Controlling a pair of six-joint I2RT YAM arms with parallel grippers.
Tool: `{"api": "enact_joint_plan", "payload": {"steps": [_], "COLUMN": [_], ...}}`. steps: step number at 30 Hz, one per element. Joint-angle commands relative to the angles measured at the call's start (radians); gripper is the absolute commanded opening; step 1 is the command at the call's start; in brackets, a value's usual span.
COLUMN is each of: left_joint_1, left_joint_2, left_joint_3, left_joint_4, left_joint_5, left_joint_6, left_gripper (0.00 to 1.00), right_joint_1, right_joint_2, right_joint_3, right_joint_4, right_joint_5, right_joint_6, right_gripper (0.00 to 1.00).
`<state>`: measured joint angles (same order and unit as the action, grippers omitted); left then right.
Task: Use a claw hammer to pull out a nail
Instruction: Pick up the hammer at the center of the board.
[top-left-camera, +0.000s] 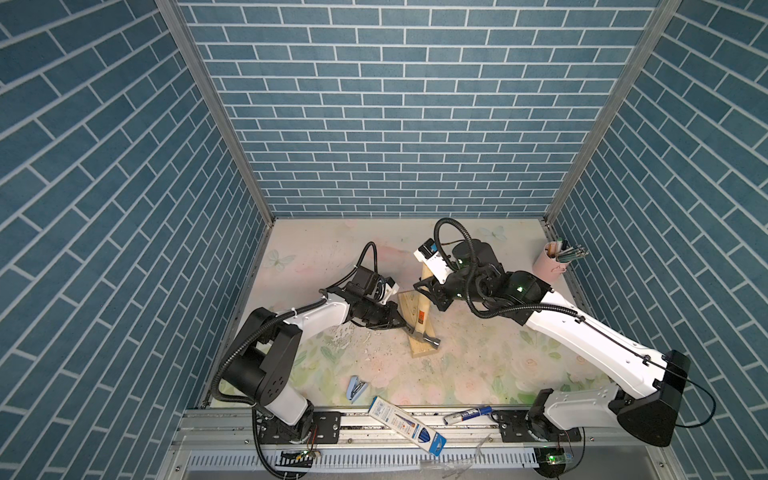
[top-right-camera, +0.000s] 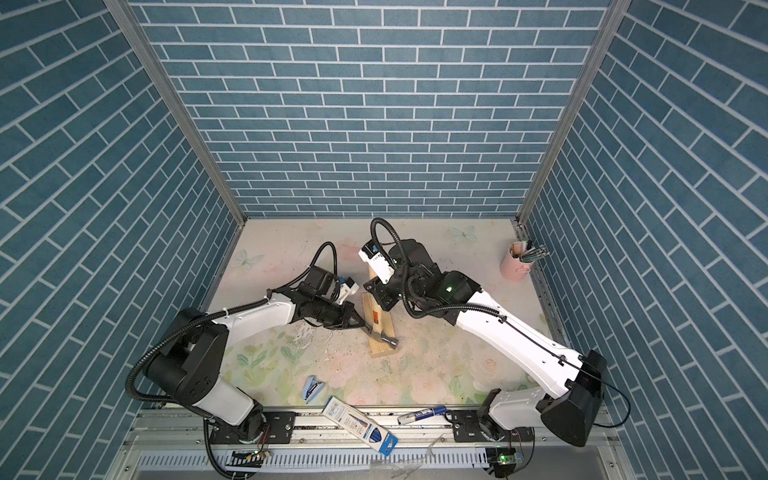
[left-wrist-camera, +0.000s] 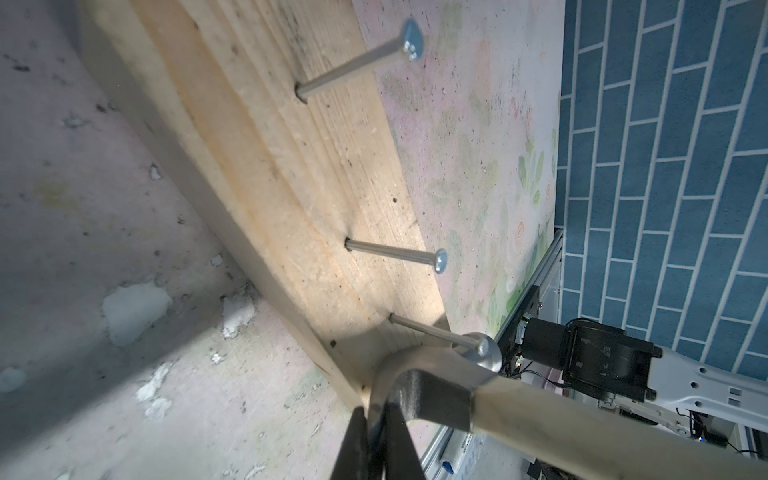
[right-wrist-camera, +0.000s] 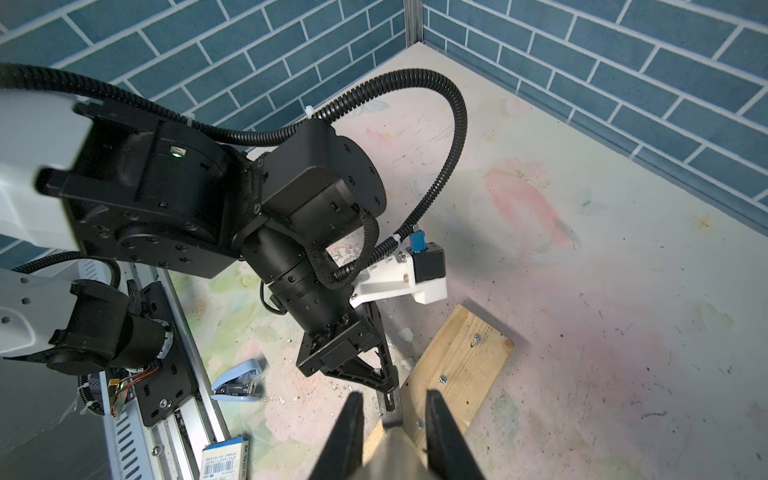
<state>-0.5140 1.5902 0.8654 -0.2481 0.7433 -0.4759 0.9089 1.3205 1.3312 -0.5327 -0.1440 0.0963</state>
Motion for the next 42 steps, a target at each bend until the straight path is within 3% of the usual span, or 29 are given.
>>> {"api": "enact_joint_plan", "payload": {"steps": [1,24,42], "left_joint_1": [0.009,0.009,0.009], "left_joint_2": [0.010,0.013,0.026], "left_joint_3": [0.010,0.061,0.105], "left_joint_4": [-0.075,-0.139,-0.181], "left_joint_5": [-0.128,-0.170,-0.190], "left_joint_6": [0.025,0.055,0.076], "left_gripper": [0.00,0.00,0.00], "right_joint_1": [0.011,0.023,0.036], "right_joint_2": [-0.024,-0.024,-0.015], "right_joint_3": [0.043,0.066,0.076], "right_joint_4": [-0.081,-0.180,-0.220], "right_joint_5": [-0.016,0.013,0.021], "right_joint_6": [-0.027,-0.069,-0.093], "right_gripper": [0.21,0.17,0.01]}}
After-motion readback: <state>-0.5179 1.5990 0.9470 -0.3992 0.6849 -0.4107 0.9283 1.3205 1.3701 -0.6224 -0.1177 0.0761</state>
